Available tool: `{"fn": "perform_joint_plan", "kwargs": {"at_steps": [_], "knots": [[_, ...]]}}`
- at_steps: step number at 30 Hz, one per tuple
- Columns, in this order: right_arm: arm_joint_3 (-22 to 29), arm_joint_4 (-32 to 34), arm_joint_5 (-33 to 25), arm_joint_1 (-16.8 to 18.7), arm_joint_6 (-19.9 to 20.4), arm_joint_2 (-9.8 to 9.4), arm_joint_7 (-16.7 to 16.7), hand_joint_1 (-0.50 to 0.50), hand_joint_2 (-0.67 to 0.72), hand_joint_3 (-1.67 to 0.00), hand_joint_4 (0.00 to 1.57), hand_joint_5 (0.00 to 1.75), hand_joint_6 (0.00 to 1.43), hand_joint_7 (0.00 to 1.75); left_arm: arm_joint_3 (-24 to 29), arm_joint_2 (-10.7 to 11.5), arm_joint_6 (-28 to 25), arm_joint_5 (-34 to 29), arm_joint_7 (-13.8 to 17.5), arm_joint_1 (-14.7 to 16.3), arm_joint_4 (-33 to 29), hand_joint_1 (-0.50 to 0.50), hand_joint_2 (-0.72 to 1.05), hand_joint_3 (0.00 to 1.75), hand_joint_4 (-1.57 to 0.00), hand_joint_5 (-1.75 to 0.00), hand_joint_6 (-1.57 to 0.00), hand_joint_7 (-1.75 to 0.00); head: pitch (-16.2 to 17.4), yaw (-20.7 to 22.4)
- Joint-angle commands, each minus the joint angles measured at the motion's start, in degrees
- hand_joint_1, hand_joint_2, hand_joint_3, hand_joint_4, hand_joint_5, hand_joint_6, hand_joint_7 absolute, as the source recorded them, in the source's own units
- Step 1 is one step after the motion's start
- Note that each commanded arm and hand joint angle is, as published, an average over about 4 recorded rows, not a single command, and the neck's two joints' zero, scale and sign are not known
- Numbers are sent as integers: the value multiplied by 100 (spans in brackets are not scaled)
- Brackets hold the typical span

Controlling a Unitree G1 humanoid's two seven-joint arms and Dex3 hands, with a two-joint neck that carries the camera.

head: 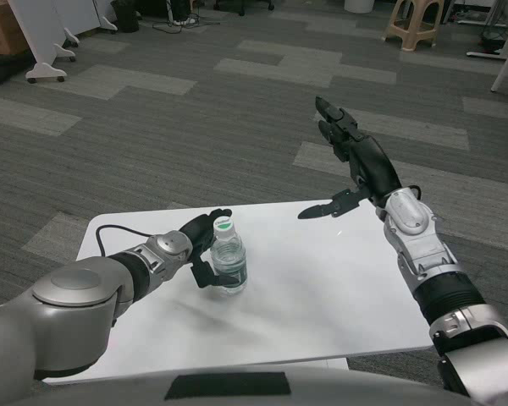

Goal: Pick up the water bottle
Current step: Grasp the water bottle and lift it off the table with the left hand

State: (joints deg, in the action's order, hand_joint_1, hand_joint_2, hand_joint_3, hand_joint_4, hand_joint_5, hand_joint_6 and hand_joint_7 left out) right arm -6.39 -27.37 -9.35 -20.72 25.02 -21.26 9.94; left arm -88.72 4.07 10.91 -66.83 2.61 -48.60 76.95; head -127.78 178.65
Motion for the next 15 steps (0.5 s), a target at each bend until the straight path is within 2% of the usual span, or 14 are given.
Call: {"fn": "perform_joint_plan", "kwargs": {"at_steps": [1,3,5,7,8,9,10,12,15], "knots": [[6,43,-67,-2,68,-37,-14,-29,-10,-24,0,0,0,0,-22,-11,-10,69,-89,-115,31,-34,-33,113,-9,-118,-41,-3,0,0],[6,47,-67,2,68,-37,-19,-29,-10,-24,0,0,0,0,-22,-20,-10,166,-151,-115,26,-40,-24,118,-43,-154,-71,-10,-2,7],[6,47,-67,11,64,-37,-19,-29,-10,-24,0,0,0,0,-13,-33,-5,113,-225,-115,18,-38,38,140,-90,-175,-110,-21,-7,15],[6,56,-67,24,64,-41,-19,-29,-10,-24,0,0,0,0,-13,-37,21,-28,-349,-115,18,-38,96,161,-126,-175,-133,-59,-10,25],[6,62,-67,29,66,-43,-19,-29,-10,-24,0,0,0,0,-18,-37,49,-52,-399,-113,20,-42,96,164,-136,-175,-135,-79,-9,29],[6,69,-67,33,68,-45,-19,-29,-10,-24,0,0,0,0,-22,-37,78,-76,-450,-111,22,-46,96,166,-147,-175,-140,-110,-13,45],[9,73,-67,33,71,-48,-19,-29,-10,-24,0,0,0,0,-22,-37,96,-82,-458,-108,22,-48,96,166,-151,-175,-144,-133,-13,59],[13,80,-67,33,73,-52,-19,-29,-10,-24,0,0,0,0,-22,-37,113,-89,-465,-106,22,-50,98,166,-156,-175,-151,-166,-9,66],[15,87,-67,37,68,-54,-19,-29,-10,-24,0,0,0,0,-22,-37,113,-85,-458,-106,22,-50,105,166,-157,-175,-151,-175,-1,67]]}}
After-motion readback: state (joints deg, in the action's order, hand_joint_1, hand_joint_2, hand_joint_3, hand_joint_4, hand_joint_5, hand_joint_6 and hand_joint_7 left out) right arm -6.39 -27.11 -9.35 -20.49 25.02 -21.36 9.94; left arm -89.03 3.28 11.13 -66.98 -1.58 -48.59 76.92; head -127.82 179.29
